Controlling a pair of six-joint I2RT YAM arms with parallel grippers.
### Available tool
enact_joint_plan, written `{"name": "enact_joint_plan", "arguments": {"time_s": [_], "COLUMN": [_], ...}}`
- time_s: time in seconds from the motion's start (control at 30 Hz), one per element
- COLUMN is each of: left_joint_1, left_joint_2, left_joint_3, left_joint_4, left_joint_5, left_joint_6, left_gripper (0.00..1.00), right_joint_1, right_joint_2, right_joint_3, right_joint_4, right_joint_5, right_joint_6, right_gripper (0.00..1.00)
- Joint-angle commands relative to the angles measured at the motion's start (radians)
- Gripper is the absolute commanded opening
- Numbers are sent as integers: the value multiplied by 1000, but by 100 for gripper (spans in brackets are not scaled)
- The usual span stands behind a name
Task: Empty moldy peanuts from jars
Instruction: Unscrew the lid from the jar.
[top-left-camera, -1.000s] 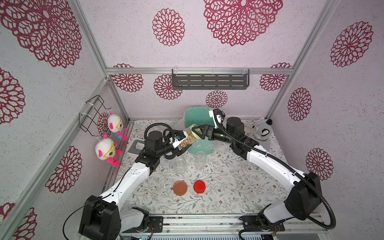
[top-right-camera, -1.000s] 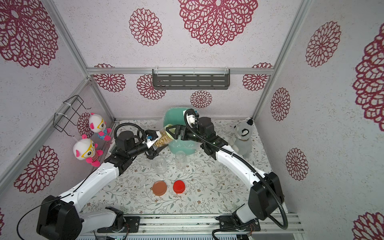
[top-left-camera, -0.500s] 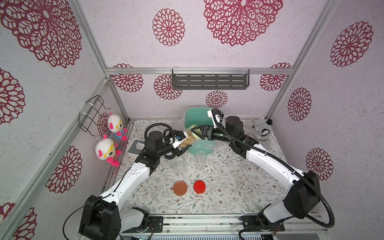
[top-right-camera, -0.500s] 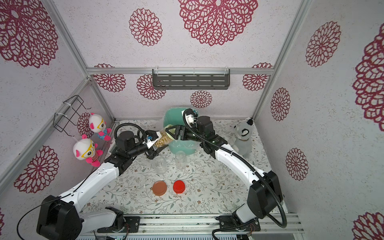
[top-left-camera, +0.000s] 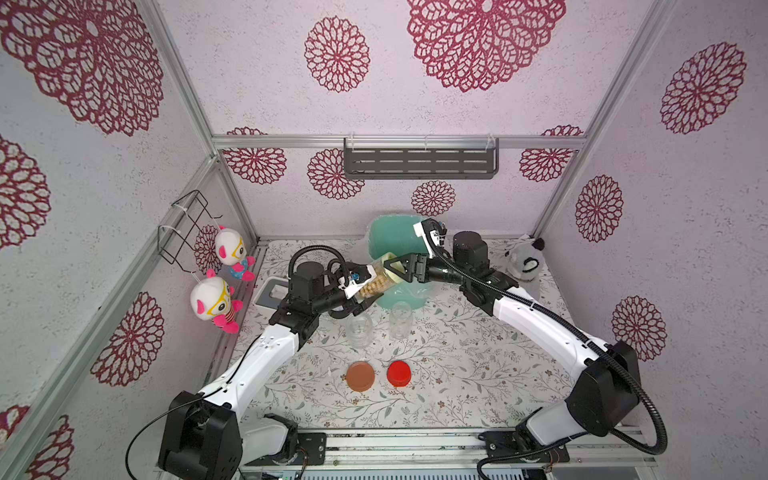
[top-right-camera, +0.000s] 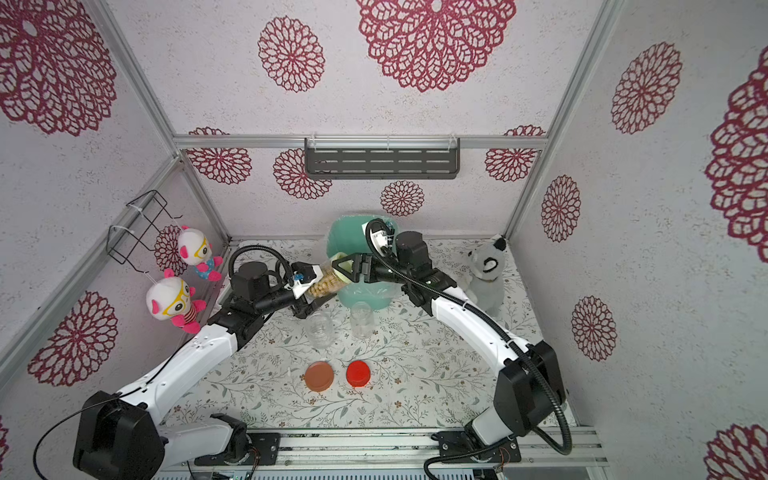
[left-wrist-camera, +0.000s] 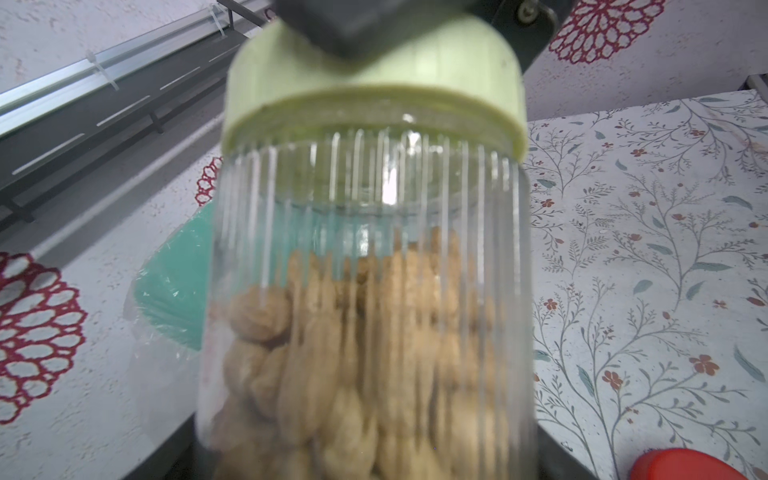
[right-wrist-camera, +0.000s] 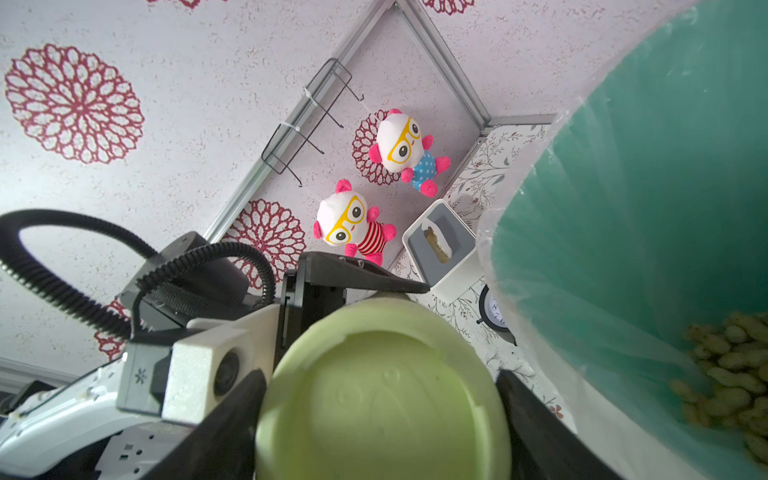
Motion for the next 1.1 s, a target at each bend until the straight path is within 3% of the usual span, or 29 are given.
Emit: {"name": "enact_joint_plan", "arguments": {"time_s": [0.0, 0.27, 0.43, 0.57, 0.7, 0.97, 1.07], "left_joint_1": [8, 14, 18, 20, 22, 24, 25], "left_joint_2": [-25, -14, -9, 3, 11, 18, 19], "left_joint_3": [62, 86, 94, 103, 113, 122, 122], "left_joint_4": [30, -20, -39, -59, -77, -96, -95], "left_joint_5": [84, 135, 155, 173, 192, 209, 206], "left_joint_6": [-17, -17, -16, -14, -12, -9, -8], "left_gripper": [0, 0, 0, 0, 0, 0, 0], "right_joint_1": [-9, -87, -118, -145, -155, -176, -173], "right_joint_2": [-60, -83, -95, -82, -87, -27, -21], "right_joint_3": [-13, -14, -10, 13, 14, 133, 134], "right_joint_4": [62, 49, 0, -51, -113, -379, -366], "right_joint_5": [-81, -260, -333, -403, -498, -526, -519], "right_joint_6": [-195, -545, -751, -855, -1054, -1313, -1280], "right_gripper": [19, 14, 0, 0, 0, 0, 30]}}
